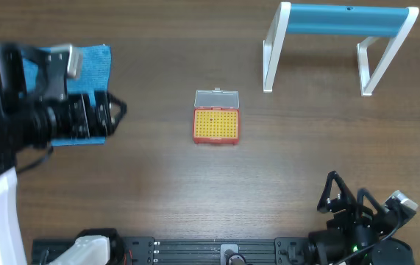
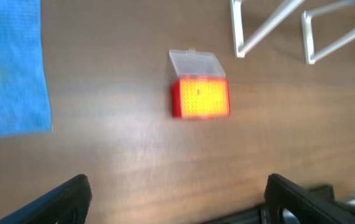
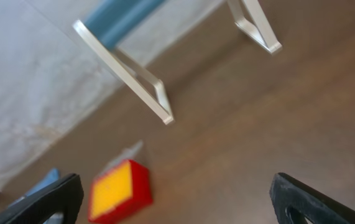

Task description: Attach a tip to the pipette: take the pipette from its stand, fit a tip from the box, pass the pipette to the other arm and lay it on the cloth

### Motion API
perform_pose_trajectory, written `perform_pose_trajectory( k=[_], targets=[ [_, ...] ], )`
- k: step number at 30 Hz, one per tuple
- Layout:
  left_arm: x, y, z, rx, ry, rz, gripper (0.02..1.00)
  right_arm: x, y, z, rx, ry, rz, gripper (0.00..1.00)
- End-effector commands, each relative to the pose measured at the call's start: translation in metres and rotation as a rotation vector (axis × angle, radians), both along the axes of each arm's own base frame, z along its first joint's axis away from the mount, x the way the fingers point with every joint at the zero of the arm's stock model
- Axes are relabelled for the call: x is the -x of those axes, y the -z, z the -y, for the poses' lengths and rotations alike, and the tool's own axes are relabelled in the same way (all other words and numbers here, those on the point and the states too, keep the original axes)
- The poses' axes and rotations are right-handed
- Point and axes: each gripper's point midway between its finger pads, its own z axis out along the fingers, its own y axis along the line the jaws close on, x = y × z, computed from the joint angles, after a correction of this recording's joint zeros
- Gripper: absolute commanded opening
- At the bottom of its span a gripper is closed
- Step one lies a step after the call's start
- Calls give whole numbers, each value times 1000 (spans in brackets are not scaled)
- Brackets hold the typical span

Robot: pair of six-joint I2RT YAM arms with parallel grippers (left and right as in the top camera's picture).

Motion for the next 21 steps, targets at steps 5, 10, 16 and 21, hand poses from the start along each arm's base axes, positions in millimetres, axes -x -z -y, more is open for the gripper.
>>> perform_pose_trajectory(
  k=[5, 10, 16, 21],
  targets=[
    [42, -13, 0, 22, -65, 299, 904, 22, 43, 3, 33, -6, -194, 972],
    [39, -3, -10, -47, -76, 270, 901, 22, 43, 3, 33, -6, -194, 972],
    [31, -6, -44, -381, -44, 465, 901, 22, 43, 3, 33, -6, -194, 972],
    [18, 19, -49, -398, -158, 962, 901, 22, 43, 3, 33, -6, -194, 972]
  ],
)
